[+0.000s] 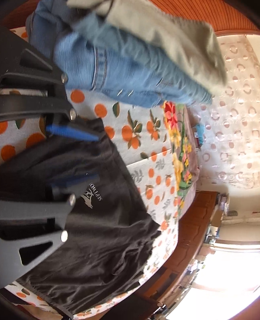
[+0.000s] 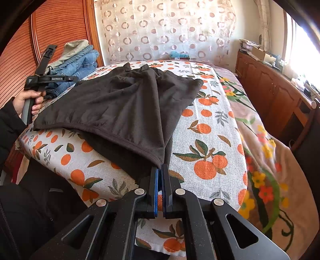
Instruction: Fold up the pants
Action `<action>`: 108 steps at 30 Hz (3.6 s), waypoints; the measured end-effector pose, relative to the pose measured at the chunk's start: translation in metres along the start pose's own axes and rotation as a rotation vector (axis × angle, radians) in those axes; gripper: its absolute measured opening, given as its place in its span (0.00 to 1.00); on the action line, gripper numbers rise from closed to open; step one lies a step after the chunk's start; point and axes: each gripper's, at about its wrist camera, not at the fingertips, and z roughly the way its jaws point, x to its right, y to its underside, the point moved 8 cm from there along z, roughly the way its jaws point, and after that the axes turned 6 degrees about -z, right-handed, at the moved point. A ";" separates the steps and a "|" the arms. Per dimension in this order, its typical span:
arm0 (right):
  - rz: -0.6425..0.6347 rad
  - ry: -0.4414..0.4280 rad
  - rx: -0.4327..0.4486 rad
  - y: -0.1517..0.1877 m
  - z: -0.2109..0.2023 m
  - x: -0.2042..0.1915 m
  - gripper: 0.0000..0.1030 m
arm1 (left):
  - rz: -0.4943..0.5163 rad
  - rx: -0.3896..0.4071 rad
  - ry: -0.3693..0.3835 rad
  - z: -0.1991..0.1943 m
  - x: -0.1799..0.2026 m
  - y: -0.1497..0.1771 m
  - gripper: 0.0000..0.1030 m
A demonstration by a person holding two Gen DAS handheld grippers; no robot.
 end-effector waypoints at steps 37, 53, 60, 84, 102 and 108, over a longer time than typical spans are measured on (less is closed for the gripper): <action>0.014 -0.009 0.016 0.000 -0.007 -0.001 0.02 | -0.026 0.036 0.078 -0.070 0.002 0.055 0.46; -0.015 0.031 0.095 -0.033 -0.035 -0.006 0.09 | -0.045 -0.025 0.132 -0.098 0.019 0.129 0.46; 0.046 0.052 0.039 -0.038 0.009 -0.007 0.09 | -0.043 -0.041 0.179 -0.099 0.031 0.141 0.46; 0.087 0.041 -0.010 -0.021 0.012 -0.005 0.11 | -0.104 -0.032 0.154 -0.107 0.001 0.147 0.07; 0.059 0.087 -0.037 -0.017 0.013 -0.017 0.41 | -0.111 -0.029 0.162 -0.106 0.003 0.148 0.43; 0.074 0.079 -0.034 -0.011 0.007 -0.016 0.44 | -0.129 -0.021 0.158 -0.105 -0.001 0.147 0.43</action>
